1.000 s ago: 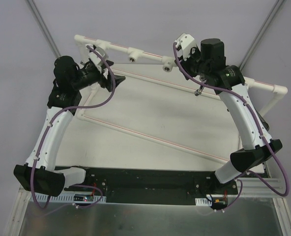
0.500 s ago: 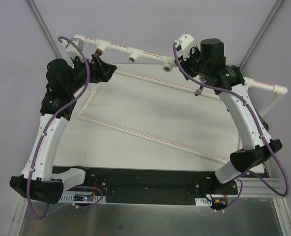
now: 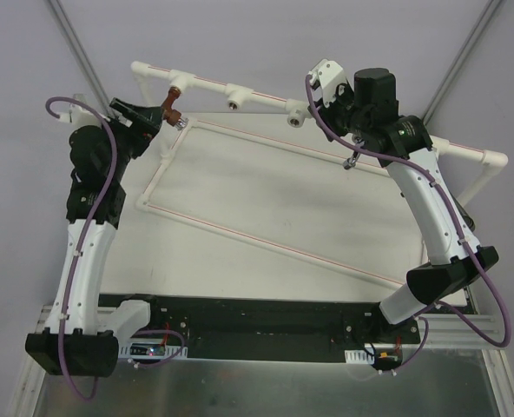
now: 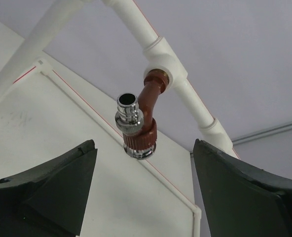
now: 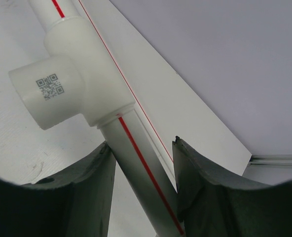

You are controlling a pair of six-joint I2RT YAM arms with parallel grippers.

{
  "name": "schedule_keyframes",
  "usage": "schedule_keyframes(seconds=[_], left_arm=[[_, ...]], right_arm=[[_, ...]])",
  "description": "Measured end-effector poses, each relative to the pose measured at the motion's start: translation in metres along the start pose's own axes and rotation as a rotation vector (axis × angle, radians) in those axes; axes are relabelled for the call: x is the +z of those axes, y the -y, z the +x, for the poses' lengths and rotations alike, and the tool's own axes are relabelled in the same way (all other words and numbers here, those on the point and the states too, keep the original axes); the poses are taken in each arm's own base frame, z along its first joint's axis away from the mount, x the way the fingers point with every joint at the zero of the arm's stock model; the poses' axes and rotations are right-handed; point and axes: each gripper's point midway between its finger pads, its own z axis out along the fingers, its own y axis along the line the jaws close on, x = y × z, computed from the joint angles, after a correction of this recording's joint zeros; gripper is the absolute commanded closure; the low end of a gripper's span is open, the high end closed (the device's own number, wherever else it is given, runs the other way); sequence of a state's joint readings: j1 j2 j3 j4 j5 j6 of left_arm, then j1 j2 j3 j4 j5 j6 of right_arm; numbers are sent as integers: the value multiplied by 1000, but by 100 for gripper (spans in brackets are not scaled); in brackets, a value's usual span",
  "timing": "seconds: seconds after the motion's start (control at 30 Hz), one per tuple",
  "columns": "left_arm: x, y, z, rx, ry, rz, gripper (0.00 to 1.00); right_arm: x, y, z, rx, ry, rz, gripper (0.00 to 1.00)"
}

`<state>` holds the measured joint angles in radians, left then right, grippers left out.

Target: Install the water faucets

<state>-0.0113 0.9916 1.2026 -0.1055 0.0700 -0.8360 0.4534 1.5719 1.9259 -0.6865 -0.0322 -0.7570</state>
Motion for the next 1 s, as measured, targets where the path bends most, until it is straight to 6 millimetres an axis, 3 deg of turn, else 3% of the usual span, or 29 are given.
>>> schedule_keyframes(seconds=[0.07,0.2,0.27,0.33,0.4,0.57,0.63,0.77,0.8,0.87,0.9,1.0], left_arm=[[19,-6,10,-21,-26,12,24],[50,-21,28,-34,-68,19,45],[62,-20,32,-21,-78,53,62],[69,-14,31,13,-71,102,86],[71,-6,32,60,-77,155,100],[71,0,38,395,-145,229,96],[69,-2,43,628,-161,236,93],[61,-4,50,1264,-136,235,95],[58,-5,50,1412,-134,229,89],[54,-8,49,1655,-133,212,65],[54,-8,47,1727,-132,207,50],[50,-8,53,1875,-161,249,25]], right_arm=[[0,0,0,0,1,-2,100],[0,0,0,0,1,-2,100],[0,0,0,0,1,-2,100],[0,-1,0,0,1,-2,100],[0,0,0,0,0,0,100],[0,2,0,1,2,6,100],[0,2,1,1,-3,7,100],[-5,4,6,-3,-20,11,100],[-8,3,7,-4,-25,7,100],[-11,2,8,-6,-30,2,100],[-11,2,8,-6,-30,1,100],[-10,1,7,-6,-26,0,100]])
